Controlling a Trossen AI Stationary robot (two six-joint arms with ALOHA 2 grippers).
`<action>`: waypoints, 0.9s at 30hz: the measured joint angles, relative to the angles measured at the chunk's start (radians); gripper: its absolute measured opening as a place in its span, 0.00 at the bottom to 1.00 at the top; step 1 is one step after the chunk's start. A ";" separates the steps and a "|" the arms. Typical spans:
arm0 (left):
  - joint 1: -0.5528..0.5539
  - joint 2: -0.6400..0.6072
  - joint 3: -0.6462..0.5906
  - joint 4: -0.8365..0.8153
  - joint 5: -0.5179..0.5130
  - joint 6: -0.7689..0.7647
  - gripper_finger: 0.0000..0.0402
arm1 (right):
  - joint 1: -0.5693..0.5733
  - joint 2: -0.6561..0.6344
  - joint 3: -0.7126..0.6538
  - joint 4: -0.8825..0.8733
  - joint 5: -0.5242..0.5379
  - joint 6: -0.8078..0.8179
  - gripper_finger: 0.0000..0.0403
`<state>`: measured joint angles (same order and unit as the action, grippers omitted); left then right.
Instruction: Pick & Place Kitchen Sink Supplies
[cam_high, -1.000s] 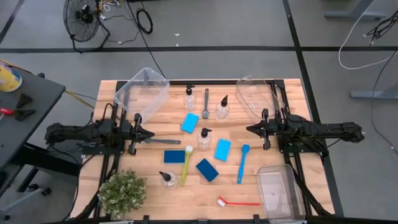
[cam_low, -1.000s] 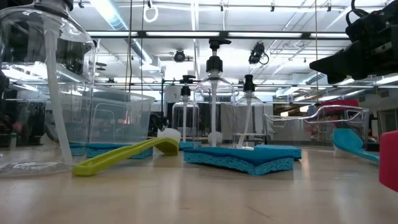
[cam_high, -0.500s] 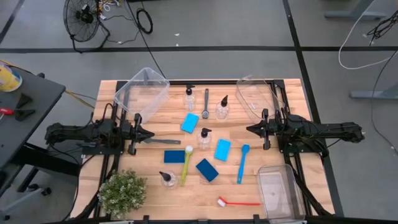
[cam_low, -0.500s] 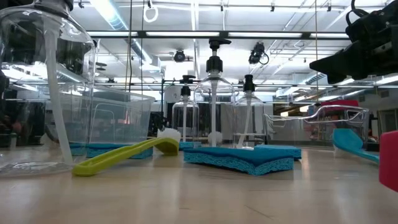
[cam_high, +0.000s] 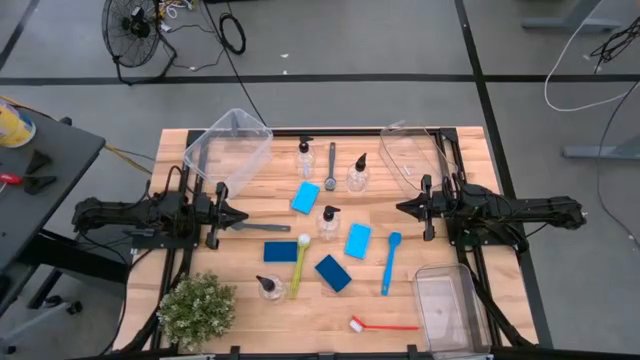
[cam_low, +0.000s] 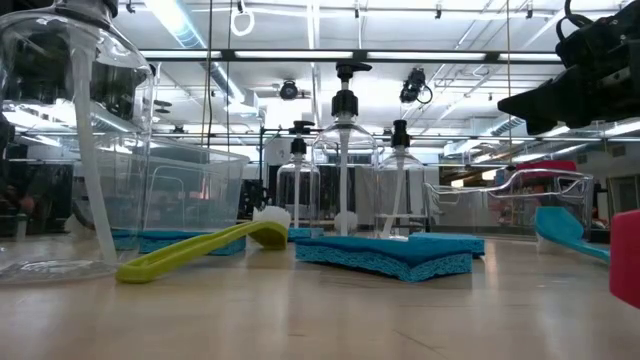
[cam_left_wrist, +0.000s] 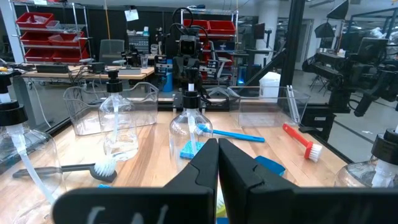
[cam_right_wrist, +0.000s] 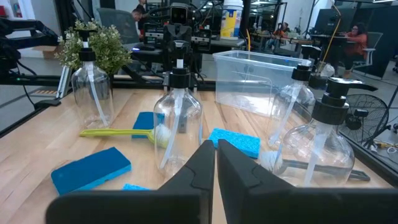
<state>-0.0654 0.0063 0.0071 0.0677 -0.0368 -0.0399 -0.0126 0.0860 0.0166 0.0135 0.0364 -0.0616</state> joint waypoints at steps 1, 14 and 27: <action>0.000 0.000 0.000 0.000 0.000 0.000 0.04 | 0.000 0.000 0.000 0.000 0.000 0.000 0.06; 0.000 0.000 0.000 0.060 -0.015 -0.012 0.04 | 0.000 0.000 0.000 0.028 0.000 0.000 0.06; 0.000 0.000 0.000 0.313 -0.240 -0.264 0.04 | -0.001 0.000 0.000 0.397 0.250 0.288 0.06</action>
<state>-0.0654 0.0063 0.0067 0.3810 -0.2766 -0.3042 -0.0132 0.0862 0.0162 0.4102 0.2859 0.2267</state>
